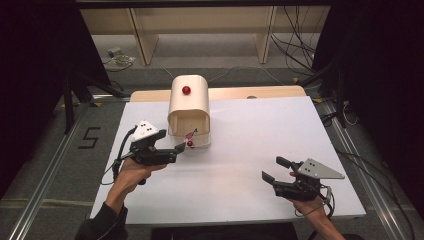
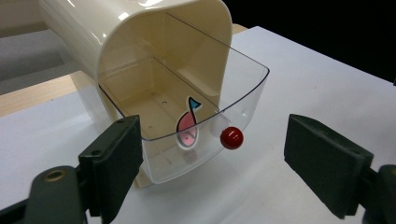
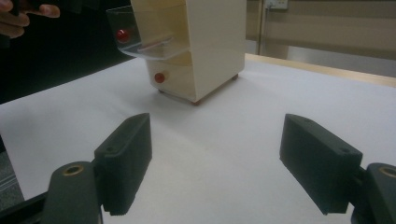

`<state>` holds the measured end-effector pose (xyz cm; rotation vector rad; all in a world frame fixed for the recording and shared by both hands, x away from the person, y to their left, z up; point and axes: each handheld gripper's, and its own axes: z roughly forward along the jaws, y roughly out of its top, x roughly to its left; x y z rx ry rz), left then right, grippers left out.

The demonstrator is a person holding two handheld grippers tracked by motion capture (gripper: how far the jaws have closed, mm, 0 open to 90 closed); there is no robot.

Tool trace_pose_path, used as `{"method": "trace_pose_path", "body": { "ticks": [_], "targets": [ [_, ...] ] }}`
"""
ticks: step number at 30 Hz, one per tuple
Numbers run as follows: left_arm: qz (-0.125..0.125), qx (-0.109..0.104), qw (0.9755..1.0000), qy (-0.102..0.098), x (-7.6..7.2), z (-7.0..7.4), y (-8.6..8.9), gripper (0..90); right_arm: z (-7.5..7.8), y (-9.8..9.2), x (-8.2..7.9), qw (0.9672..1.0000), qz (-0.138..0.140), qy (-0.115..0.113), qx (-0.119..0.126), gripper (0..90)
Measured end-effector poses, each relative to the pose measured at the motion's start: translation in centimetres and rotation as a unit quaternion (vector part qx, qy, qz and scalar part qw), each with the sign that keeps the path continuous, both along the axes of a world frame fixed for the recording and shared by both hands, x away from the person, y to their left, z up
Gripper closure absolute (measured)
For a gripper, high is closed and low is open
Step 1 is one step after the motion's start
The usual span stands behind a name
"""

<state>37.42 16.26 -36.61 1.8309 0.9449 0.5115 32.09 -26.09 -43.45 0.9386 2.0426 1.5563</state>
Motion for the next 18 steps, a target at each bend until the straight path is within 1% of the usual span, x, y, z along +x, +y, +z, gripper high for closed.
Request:
{"method": "trace_pose_path", "body": {
  "ticks": [3,5,9,11,12,15,18],
  "targets": [
    [-0.002,0.006,1.0,-0.003,-0.2,-0.2,-0.1,19.1,0.0,0.1,0.1,1.0,0.001,-0.001,0.001,26.0],
    [-0.004,0.002,1.0,-0.001,-0.3,-0.4,-0.1,19.4,0.0,0.1,0.1,1.0,0.001,0.001,-0.002,26.0],
    [-0.011,-0.002,0.9999,0.002,-0.4,-0.6,-0.2,20.6,0.0,0.0,0.1,1.0,0.0,-0.002,0.0,26.0],
    [-0.014,0.0,0.9999,0.004,-0.5,-0.8,-0.3,21.3,0.0,0.0,0.1,1.0,0.0,0.0,0.001,26.0],
    [-0.015,-0.004,0.9999,0.004,-0.5,-0.9,-0.4,22.1,0.0,0.0,0.0,1.0,0.0,0.0,0.001,26.0],
    [-0.022,0.001,0.9997,0.007,-0.6,-1.3,-0.6,26.1,0.0,0.0,0.1,1.0,0.002,-0.002,0.0,26.0],
    [-0.023,0.005,0.9997,0.01,-0.6,-1.6,-0.7,31.5,0.0,0.0,0.0,1.0,0.001,-0.002,-0.002,26.0]
  ]
}}
